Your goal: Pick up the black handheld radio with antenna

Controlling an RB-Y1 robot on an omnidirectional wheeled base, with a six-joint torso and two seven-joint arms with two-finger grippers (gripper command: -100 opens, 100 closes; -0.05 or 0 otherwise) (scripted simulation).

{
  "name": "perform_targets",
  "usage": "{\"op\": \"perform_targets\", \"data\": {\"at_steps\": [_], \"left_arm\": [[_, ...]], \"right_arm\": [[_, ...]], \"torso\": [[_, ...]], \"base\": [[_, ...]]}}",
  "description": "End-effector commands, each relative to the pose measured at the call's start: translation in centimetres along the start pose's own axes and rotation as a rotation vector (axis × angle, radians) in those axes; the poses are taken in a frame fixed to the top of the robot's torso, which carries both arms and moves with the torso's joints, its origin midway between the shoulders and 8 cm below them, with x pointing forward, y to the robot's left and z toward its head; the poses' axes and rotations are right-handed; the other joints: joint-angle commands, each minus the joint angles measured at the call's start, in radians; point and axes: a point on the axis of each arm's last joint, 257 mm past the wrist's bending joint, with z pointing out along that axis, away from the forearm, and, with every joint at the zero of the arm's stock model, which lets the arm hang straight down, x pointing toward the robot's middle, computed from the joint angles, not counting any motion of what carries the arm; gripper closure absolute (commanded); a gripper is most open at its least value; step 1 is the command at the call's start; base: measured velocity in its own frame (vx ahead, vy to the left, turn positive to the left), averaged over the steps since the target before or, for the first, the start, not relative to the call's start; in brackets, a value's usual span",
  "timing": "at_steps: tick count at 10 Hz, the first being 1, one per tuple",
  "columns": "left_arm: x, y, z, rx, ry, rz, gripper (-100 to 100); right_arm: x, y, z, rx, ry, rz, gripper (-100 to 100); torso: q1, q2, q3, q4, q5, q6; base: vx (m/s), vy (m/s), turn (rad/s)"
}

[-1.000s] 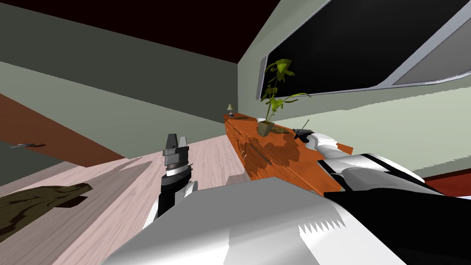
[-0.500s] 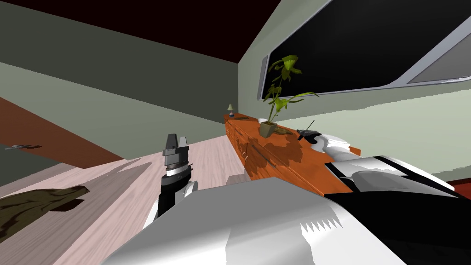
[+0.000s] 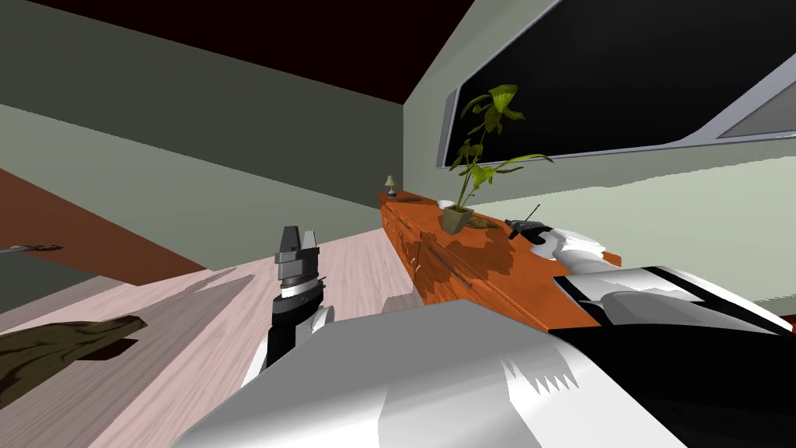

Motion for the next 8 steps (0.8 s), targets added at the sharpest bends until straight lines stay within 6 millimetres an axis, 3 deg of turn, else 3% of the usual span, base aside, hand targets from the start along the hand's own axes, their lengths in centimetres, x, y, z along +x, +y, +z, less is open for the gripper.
{"op": "perform_targets", "data": {"at_steps": [1,2,3,5,8], "left_arm": [[0.0,0.0,0.0,0.000,0.000,0.000,0],[0.0,0.0,0.0,0.000,0.000,0.000,0],[0.0,0.0,0.0,0.000,0.000,0.000,0],[0.0,0.0,0.0,0.000,0.000,0.000,0],[0.0,0.0,0.0,0.000,0.000,0.000,0]], "right_arm": [[-0.1,-1.5,-0.5,-0.001,-0.009,0.008,-100],[-0.2,-1.5,-0.5,-0.001,-0.010,-0.006,-100],[-0.4,-3.0,-1.0,-0.002,-0.021,-0.002,-100],[-0.5,-3.0,-1.0,-0.001,-0.026,-0.007,-100],[-1.6,-6.0,-2.2,0.003,-0.066,-0.017,-100]], "torso": [[0.000,0.000,0.000,0.000,0.000,0.000],[0.001,-0.002,-0.001,0.000,0.000,0.000],[0.001,-0.003,-0.002,-0.001,0.000,0.000],[0.002,-0.003,-0.002,-0.001,0.000,0.000],[0.001,-0.003,-0.002,-0.001,0.000,0.000]], "base": [[0.054,0.024,0.000],[0.068,0.032,-0.008],[0.079,0.046,0.000],[0.050,0.031,-0.005],[0.070,0.030,0.000]]}}
